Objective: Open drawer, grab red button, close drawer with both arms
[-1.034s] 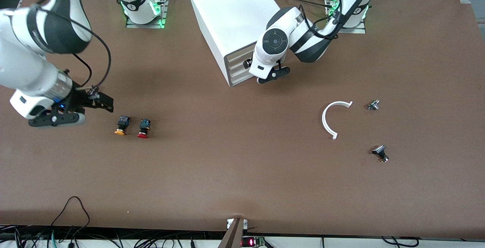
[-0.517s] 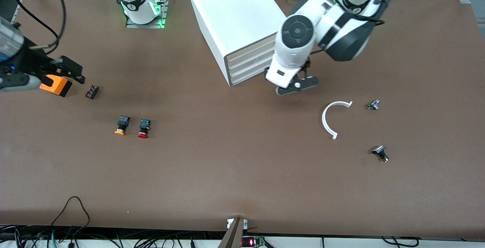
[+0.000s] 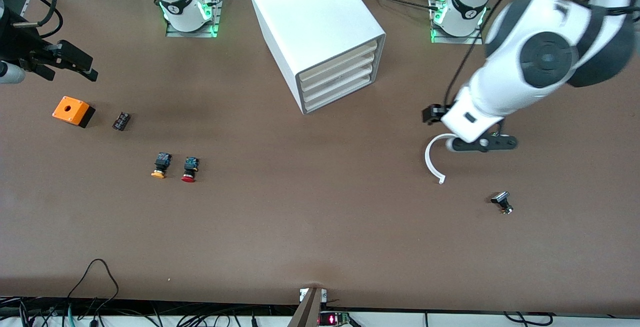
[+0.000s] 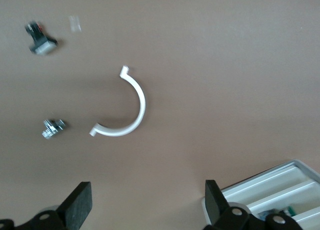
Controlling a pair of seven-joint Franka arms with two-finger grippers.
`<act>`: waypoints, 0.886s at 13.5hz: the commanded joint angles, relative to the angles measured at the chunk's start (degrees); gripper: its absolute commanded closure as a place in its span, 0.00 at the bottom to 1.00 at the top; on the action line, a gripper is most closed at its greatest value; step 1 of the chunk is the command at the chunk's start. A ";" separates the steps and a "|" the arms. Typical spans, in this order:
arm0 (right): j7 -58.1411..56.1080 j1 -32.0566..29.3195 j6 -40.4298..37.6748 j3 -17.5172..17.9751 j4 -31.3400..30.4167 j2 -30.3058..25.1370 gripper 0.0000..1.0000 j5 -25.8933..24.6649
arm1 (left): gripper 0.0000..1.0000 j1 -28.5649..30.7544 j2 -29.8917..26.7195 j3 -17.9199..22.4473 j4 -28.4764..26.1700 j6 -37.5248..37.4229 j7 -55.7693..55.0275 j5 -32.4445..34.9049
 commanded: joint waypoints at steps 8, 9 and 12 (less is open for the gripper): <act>2.04 -1.86 1.09 0.95 -3.42 -2.97 0.01 -1.69 | 0.00 -7.72 -22.66 27.11 -23.28 16.96 26.36 -8.49; 3.17 -1.86 1.00 0.94 -2.98 -2.97 0.01 -1.52 | 0.00 -7.91 -23.71 27.29 -24.27 17.86 25.47 -8.49; 6.69 -1.51 1.09 1.03 -2.45 -2.62 0.01 -1.34 | 0.00 -7.65 -22.86 27.03 -21.92 13.69 21.07 -7.61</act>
